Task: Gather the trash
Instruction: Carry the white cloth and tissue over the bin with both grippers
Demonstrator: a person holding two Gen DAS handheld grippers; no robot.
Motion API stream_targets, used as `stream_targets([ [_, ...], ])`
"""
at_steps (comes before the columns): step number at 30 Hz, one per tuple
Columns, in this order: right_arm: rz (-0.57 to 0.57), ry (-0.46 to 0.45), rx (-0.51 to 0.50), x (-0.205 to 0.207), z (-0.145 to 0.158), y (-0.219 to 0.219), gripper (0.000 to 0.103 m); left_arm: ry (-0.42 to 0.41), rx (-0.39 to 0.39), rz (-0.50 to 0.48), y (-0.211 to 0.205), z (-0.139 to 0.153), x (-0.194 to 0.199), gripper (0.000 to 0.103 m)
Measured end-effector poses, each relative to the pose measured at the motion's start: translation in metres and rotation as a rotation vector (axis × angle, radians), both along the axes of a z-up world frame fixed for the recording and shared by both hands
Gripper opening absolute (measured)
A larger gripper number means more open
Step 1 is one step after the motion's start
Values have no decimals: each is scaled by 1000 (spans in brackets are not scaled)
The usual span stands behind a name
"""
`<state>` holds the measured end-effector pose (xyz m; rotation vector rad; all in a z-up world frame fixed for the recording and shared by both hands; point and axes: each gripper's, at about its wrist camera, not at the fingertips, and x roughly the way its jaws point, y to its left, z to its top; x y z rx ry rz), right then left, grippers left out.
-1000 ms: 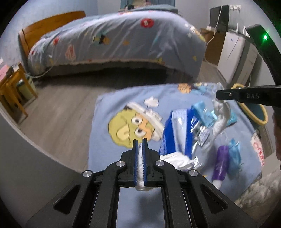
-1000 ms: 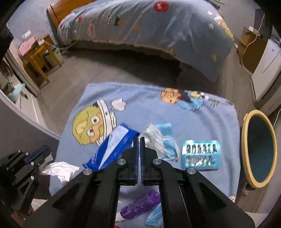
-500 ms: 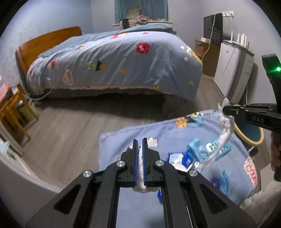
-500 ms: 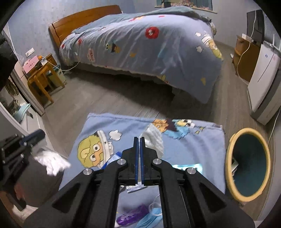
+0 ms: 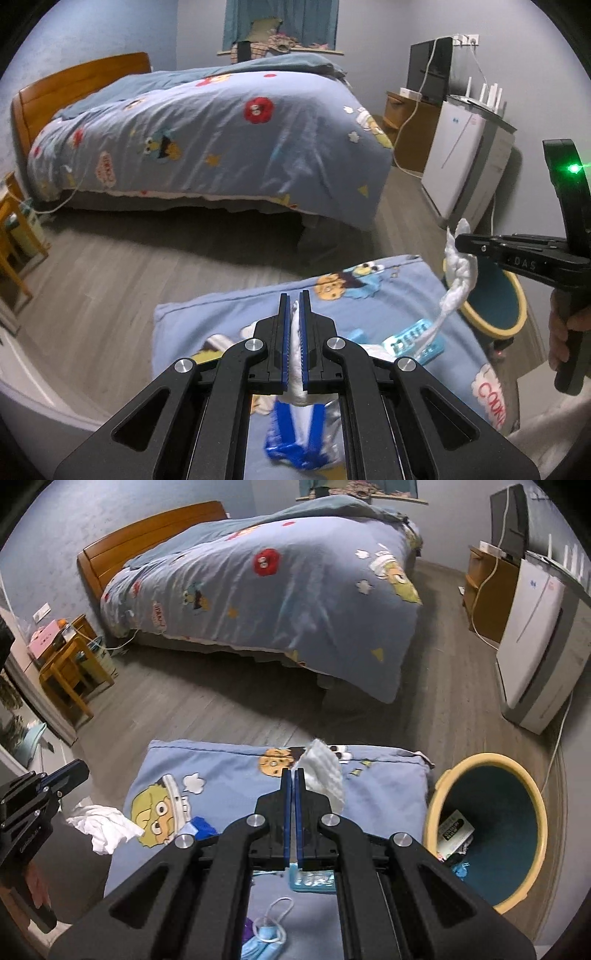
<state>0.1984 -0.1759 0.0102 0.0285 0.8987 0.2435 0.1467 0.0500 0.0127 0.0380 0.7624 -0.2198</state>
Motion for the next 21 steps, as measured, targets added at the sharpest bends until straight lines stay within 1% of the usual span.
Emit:
stream_targets([
  [13,-116,15,-9,-3,-7,-89,1,14,18,-103,-85,-8,21,6],
  [21,-198,25,15,-9,-12,-147,1,20,25,-165,-136,-14,28,6],
])
